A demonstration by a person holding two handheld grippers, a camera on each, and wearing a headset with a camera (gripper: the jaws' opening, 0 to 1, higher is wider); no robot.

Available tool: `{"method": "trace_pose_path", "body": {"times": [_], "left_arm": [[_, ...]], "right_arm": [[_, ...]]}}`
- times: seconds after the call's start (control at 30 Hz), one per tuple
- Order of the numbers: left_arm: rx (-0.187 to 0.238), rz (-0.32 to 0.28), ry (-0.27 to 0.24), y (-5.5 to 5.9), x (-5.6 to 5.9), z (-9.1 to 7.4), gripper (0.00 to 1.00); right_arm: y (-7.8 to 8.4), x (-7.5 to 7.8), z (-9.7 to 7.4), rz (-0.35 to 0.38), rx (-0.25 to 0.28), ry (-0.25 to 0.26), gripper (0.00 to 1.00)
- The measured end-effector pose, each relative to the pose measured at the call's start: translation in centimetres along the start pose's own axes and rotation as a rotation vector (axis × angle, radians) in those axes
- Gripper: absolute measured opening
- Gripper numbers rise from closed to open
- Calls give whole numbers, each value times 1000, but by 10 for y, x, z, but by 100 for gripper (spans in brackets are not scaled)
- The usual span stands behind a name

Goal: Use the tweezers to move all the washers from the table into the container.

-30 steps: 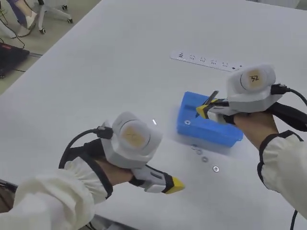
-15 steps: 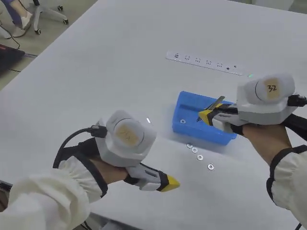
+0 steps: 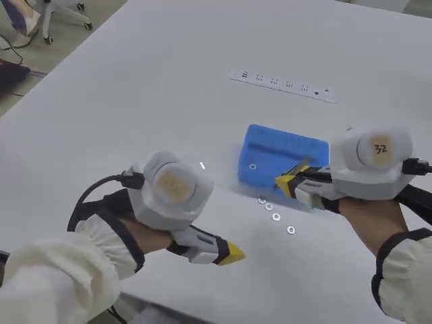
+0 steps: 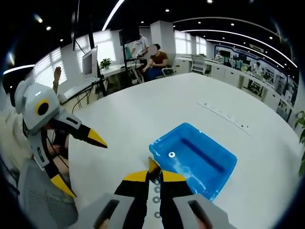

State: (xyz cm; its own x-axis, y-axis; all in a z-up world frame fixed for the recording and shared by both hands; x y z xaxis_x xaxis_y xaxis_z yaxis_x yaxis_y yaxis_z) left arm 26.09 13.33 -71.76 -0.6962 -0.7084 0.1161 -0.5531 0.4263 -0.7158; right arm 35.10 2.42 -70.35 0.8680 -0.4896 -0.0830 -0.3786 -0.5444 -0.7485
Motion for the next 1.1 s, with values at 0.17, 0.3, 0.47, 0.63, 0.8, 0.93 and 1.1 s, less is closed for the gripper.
{"method": "trace_pose_path", "body": {"times": [0.17, 0.3, 0.47, 0.63, 0.8, 0.93, 1.1], "left_arm": [[-2, 2, 4, 0, 1, 3, 75], [-11, 3, 8, 3, 2, 5, 75], [-10, -12, 9, 6, 1, 5, 75], [-19, -21, 6, 10, -1, 5, 75], [-23, -34, 3, 13, -3, 6, 75], [-26, -34, 3, 13, -2, 6, 75], [-25, -36, 4, 12, -2, 7, 75]], "right_arm": [[12, 2, 7, -6, -32, 3, 4], [20, 3, 14, 9, -54, -11, 4], [17, 1, 23, 21, -45, -30, 5], [18, 3, 35, 12, -57, -37, 5], [19, 5, 40, 9, -66, -43, 5], [21, 6, 42, 1, -75, -43, 5], [25, 6, 44, -9, -88, -42, 5]]}}
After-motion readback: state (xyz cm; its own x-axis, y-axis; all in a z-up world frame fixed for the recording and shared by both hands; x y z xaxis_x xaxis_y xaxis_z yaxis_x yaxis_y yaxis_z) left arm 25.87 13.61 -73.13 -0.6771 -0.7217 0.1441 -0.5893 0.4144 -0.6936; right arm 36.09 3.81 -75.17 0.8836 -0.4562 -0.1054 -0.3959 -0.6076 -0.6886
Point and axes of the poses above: the centre of the closed fingertips' face, and the gripper's own axes: z roughly forward along the fingers, x roughly to its right, y roughly out of its underside, the point moved 5 cm from there along -z, roughly backward along the fingers, and after that the axes turned 1 degree about -z, right-handed, at the moved point
